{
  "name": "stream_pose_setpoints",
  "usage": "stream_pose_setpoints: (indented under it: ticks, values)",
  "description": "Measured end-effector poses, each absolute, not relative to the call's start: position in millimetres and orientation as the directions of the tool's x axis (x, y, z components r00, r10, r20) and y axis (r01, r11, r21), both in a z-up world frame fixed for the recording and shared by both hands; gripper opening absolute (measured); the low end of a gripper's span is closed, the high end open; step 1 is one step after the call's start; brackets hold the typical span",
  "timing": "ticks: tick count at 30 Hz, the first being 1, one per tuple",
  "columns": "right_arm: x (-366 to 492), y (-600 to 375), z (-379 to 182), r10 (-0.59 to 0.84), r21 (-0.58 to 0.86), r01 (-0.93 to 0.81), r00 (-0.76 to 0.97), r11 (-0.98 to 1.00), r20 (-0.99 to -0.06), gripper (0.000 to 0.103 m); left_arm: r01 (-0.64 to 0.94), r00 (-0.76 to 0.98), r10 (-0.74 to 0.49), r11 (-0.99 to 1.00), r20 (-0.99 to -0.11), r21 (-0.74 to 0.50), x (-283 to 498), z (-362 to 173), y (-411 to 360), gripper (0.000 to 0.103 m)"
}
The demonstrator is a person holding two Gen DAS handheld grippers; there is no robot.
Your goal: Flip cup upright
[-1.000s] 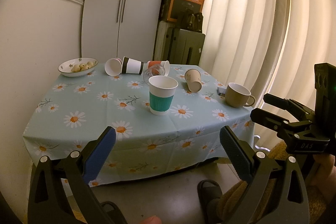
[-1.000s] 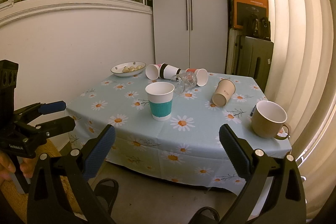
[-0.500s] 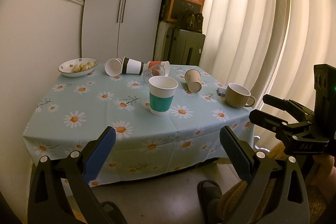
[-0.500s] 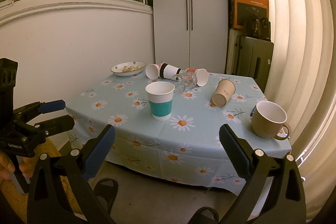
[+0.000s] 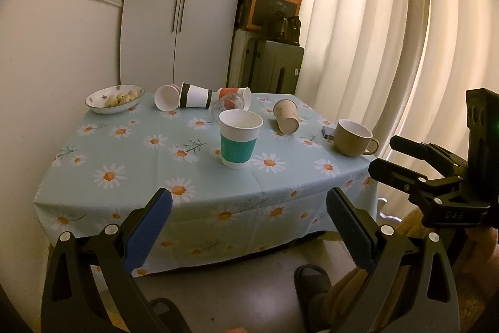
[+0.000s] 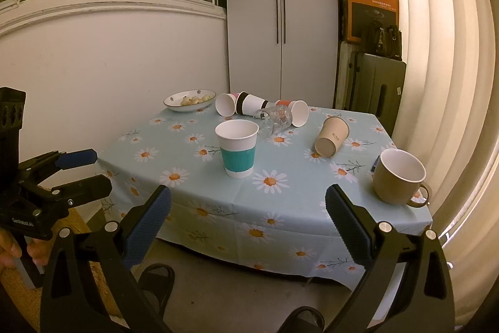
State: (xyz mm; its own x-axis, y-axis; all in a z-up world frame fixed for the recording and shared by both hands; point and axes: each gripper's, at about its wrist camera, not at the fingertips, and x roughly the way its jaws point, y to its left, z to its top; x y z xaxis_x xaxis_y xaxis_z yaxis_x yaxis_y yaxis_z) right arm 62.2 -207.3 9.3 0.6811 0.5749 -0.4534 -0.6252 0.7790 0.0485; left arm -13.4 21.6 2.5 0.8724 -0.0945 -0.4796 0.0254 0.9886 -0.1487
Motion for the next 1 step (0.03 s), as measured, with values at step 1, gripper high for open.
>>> stream_pose_setpoints:
  ticks: [1]
  values:
    - [62.6, -206.7, 9.3, 0.575, 0.049, -0.625, 0.681, 0.779, -0.454, 0.098, 0.024, 0.872, -0.094, 0.988, -0.480, -0.149, -12.9, 2.6, 21.3, 0.096]
